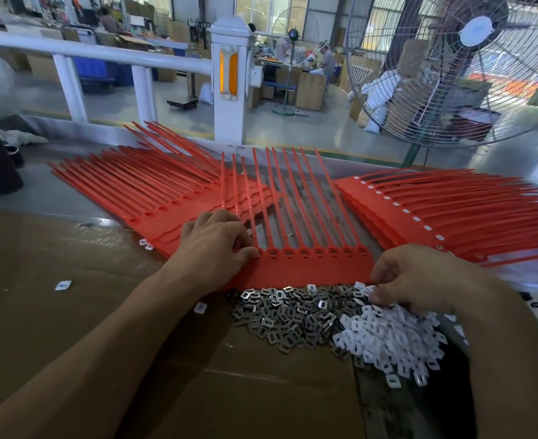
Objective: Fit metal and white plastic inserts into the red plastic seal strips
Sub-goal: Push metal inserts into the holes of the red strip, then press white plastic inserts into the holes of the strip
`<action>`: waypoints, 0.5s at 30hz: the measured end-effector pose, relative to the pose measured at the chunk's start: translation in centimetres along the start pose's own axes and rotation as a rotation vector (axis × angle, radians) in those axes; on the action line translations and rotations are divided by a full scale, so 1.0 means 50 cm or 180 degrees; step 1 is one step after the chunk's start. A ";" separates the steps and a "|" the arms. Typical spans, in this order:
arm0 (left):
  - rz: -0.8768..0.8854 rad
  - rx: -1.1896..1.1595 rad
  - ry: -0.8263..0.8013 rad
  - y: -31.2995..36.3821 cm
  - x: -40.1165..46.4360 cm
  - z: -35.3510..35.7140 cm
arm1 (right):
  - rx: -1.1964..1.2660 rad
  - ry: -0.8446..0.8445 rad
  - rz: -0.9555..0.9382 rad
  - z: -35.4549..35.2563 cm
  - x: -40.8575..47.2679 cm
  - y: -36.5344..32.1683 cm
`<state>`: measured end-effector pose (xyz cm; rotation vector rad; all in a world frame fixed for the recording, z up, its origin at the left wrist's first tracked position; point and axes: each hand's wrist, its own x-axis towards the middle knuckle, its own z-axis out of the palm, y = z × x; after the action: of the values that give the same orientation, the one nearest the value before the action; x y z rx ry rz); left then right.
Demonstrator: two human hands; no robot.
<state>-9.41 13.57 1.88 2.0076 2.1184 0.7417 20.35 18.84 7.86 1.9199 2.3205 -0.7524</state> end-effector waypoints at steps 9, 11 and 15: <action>-0.0007 0.0029 0.0002 0.004 -0.003 -0.003 | 0.0220 0.0134 -0.0218 0.005 0.014 0.003; 0.0009 0.0013 0.0020 0.005 -0.003 -0.003 | 0.0373 0.0177 -0.0283 0.008 0.015 0.003; 0.0020 0.0010 0.0030 0.007 -0.005 -0.003 | 0.0709 0.0322 -0.0562 0.014 0.015 -0.004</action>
<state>-9.12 13.29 2.14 2.0170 2.1206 0.7507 19.78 19.23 7.05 1.8927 2.5942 -0.9905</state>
